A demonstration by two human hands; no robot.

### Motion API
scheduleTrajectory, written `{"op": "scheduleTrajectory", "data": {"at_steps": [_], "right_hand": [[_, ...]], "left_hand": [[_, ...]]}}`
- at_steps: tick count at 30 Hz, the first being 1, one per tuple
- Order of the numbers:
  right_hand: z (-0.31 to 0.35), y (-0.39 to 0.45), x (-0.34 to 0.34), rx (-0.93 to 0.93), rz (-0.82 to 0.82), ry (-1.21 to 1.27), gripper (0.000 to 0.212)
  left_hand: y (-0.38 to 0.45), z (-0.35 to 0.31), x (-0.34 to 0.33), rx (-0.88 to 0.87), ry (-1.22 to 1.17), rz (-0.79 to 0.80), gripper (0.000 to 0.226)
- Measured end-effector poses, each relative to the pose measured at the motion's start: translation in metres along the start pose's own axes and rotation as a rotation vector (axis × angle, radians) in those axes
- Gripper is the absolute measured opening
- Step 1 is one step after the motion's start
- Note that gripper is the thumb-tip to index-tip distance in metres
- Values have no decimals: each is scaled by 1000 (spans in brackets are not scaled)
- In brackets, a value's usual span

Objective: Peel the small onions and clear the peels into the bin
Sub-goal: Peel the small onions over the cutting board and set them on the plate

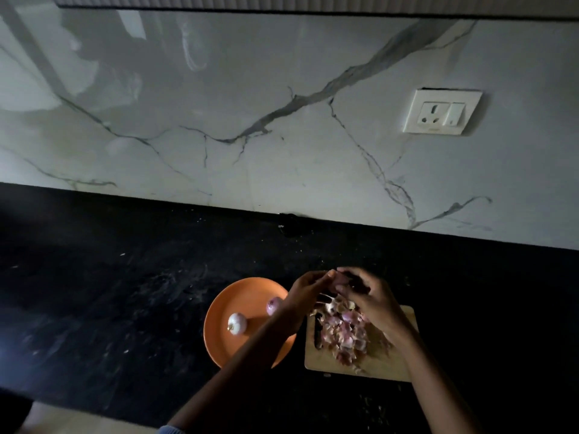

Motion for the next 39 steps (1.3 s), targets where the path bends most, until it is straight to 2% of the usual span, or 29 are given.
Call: {"op": "scheduleTrajectory", "data": {"at_steps": [4,8,12,15,18,20,25,33,39], "right_hand": [[6,4,-21,-22,-34,52,34],[7,22,-66,-30,9,4,30],[20,47,-126,17,133,-156,28],[35,57,-167,55,196,-331,26],[37,63,-200,127,259,-518,37],[31,63,-209,148,287,-615,36],[25,66,-203,118,293,-709,36],[31,70,-180,139,314,-667,40],[23,72,-117,76,97,-391,24]], "left_hand": [[-14,7,26,-25,45,-170,27],[-43,20,86,-67,342,-438,19],[-68,27,142,-104,551,-662,18],[-86,30,170,-56,635,-740,23],[-98,33,182,-47,684,-748,25],[-100,36,185,-46,678,-743,23],[-97,40,187,7,639,-704,24],[-56,30,172,-44,616,-622,24],[-17,12,142,-123,695,-511,20]]}}
Point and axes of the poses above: each hand's wrist, its own y-axis towards the middle knuckle, its own x-axis out of the back of the hand, z = x × y, the point moved 3 cm from there along y, towards the middle knuckle, and after that the axes turned 3 degrees about -x, right-handed, at the moved point
